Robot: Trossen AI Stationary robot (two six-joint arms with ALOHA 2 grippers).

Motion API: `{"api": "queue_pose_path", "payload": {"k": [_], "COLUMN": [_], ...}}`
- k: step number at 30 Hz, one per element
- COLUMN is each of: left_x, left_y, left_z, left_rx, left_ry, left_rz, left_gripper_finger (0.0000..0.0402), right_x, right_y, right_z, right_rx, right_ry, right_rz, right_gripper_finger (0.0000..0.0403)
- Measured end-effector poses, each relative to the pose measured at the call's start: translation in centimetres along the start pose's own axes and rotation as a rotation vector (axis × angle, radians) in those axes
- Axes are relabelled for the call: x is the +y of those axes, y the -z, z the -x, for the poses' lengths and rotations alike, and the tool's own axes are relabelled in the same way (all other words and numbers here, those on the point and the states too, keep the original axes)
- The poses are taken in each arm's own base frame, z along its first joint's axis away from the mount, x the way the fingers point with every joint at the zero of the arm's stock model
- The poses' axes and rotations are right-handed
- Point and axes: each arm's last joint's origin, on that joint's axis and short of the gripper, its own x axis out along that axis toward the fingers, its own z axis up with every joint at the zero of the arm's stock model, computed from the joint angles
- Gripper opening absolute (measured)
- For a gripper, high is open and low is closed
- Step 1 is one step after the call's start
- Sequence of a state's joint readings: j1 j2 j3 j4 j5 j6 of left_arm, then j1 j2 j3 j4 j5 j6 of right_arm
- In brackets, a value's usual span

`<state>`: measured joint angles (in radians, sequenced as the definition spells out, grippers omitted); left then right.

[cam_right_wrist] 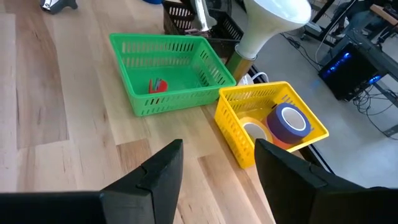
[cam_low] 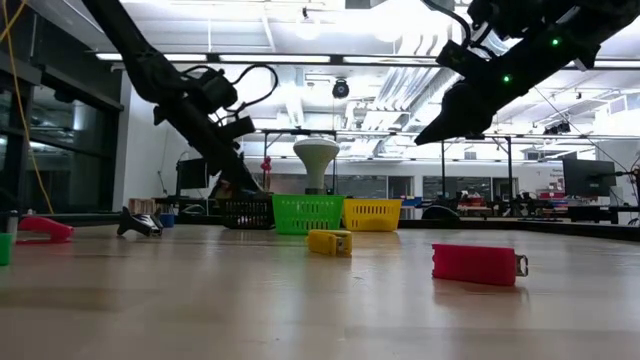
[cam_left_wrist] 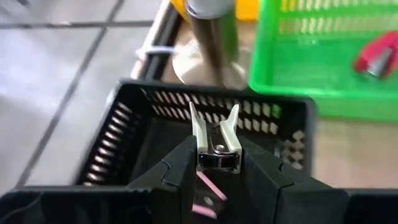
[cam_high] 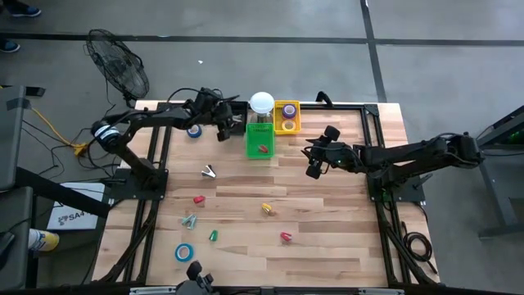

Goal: Pick and place Stapler, Stapler remover, tape
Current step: Put the light gray staple remover into the black bin

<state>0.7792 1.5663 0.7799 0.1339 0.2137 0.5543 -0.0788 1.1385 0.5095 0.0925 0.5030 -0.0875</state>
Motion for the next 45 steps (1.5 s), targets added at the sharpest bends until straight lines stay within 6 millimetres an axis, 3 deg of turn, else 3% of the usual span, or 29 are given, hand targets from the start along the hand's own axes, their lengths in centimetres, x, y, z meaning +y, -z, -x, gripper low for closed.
{"api": "queue_pose_path", "payload": {"k": [8,28,39,45], "left_x": [1.1,2.8,3.5,3.6], "left_y": [-0.3,0.3,0.4,0.5], "left_z": [-0.3,-0.2,-3.2,-3.6], "left_rx": [-0.039,-0.064,-0.007,0.013], "left_ry": [-0.13,-0.128,-0.018,-0.023], "left_rz": [0.013,0.185,0.23,0.242], "left_gripper_finger": [0.0099,0.0099,0.0099,0.0099], "right_x": [0.0,0.0,0.0,0.0], "right_y": [0.0,0.0,0.0,0.0], "right_z": [0.0,0.0,0.0,0.0], "right_rx": [0.0,-0.001,-0.001,0.002], "right_ry": [0.002,0.004,0.001,0.0], "right_rz": [-0.001,0.007,0.018,0.019], "right_gripper_finger": [0.019,0.019,0.019,0.019]}}
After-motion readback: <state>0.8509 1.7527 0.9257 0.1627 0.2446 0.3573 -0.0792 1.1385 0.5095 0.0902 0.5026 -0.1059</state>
